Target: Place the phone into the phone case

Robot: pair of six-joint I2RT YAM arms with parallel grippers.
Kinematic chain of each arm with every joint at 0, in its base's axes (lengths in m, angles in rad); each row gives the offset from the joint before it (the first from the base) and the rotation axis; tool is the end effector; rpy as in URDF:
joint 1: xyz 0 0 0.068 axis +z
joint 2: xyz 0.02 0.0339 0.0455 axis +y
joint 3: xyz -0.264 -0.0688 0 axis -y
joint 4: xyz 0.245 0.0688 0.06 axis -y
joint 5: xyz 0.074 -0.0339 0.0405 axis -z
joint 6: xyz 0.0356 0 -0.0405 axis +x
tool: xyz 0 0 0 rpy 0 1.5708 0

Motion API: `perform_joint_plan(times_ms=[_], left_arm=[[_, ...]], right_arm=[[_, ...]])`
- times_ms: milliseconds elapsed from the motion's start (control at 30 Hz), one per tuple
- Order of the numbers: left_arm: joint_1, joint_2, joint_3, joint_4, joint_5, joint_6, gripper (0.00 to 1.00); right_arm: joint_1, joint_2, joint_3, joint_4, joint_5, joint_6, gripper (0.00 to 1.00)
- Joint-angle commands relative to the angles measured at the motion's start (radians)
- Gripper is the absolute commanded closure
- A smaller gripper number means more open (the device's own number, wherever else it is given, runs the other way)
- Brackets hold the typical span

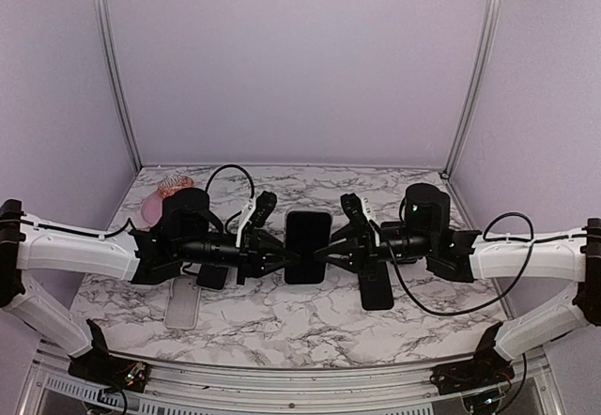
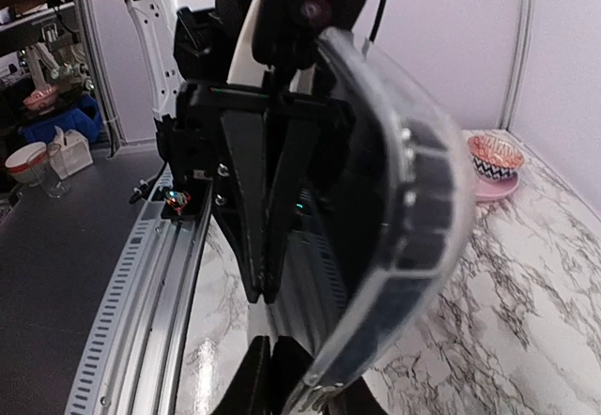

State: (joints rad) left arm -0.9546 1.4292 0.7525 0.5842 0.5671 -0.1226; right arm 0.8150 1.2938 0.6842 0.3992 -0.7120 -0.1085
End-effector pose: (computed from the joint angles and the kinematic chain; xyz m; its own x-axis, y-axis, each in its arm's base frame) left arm 0.1664 -0.2680 0.2586 -0.1750 0.0686 -0.9822 0.9835 0.0598 -0.1710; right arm 0.1763 0.2210 0.2553 -0.0353 -0.1570 -0.9870 -0.9989 0.0375 0.0298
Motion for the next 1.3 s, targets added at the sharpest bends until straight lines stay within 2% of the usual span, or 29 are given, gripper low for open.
perform_joint_plan(times_ms=[0,133,167,200,233,333,467,600,667,700,767,867,967,1000,1033,1100,1133,1167,1267], left_arm=[[0.015,0.001,0.012,0.27,0.084,-0.16,1.0],[0.02,0.014,0.015,0.278,0.088,-0.191,1.0],[0.025,0.019,0.013,0.279,0.084,-0.204,0.9],[0.03,0.021,0.009,0.279,0.072,-0.218,0.74],[0.039,0.02,-0.001,0.279,0.044,-0.234,0.65],[0.076,0.019,-0.047,0.279,0.018,-0.265,0.6],[0.074,0.075,-0.067,0.282,0.143,-0.229,0.4],[0.021,0.1,-0.082,0.282,0.14,-0.111,0.33],[0.003,0.103,-0.084,0.282,0.111,-0.08,0.36],[0.002,0.103,-0.082,0.282,0.103,-0.079,0.43],[0.002,0.101,-0.076,0.282,0.092,-0.074,0.62],[0.002,0.086,-0.076,0.286,0.078,-0.067,0.97],[0.001,0.072,-0.082,0.29,0.064,-0.07,1.0],[0.002,0.069,-0.082,0.29,0.062,-0.076,1.0],[0.002,0.064,-0.082,0.292,0.057,-0.086,1.0],[0.002,0.056,-0.081,0.308,0.061,-0.108,1.0],[0.002,0.051,-0.082,0.324,0.064,-0.122,1.0],[0.002,0.05,-0.083,0.355,0.07,-0.135,1.0],[0.002,0.063,-0.079,0.403,0.089,-0.168,1.0]], right_arm=[[0.005,0.001,0.001,0.091,-0.02,0.09,0.88],[0.005,0.012,0.039,0.027,-0.051,0.102,0.98],[0.006,0.014,0.051,0.003,-0.049,0.102,0.99],[0.004,0.016,0.064,-0.031,-0.047,0.102,1.0],[0.0,0.018,0.077,-0.068,-0.047,0.102,1.0],[-0.017,0.005,0.087,-0.126,-0.049,0.151,1.0],[-0.02,-0.051,0.063,-0.056,-0.055,0.189,1.0],[-0.022,-0.083,0.058,0.021,-0.036,0.208,1.0],[-0.021,-0.078,0.065,0.033,-0.04,0.215,1.0],[-0.02,-0.073,0.071,0.035,-0.043,0.218,1.0],[-0.02,-0.064,0.08,0.033,-0.053,0.221,1.0],[-0.021,-0.056,0.088,0.025,-0.06,0.221,1.0],[-0.021,-0.054,0.087,0.019,-0.056,0.217,1.0],[-0.021,-0.054,0.086,0.014,-0.048,0.219,0.96],[-0.021,-0.054,0.084,0.003,-0.03,0.221,0.85],[-0.02,-0.047,0.07,-0.03,0.007,0.215,0.56],[-0.02,-0.036,0.058,-0.056,0.018,0.205,0.48],[-0.02,-0.023,0.042,-0.079,0.025,0.203,0.44],[-0.011,0.011,-0.007,-0.048,-0.003,0.234,0.43]])
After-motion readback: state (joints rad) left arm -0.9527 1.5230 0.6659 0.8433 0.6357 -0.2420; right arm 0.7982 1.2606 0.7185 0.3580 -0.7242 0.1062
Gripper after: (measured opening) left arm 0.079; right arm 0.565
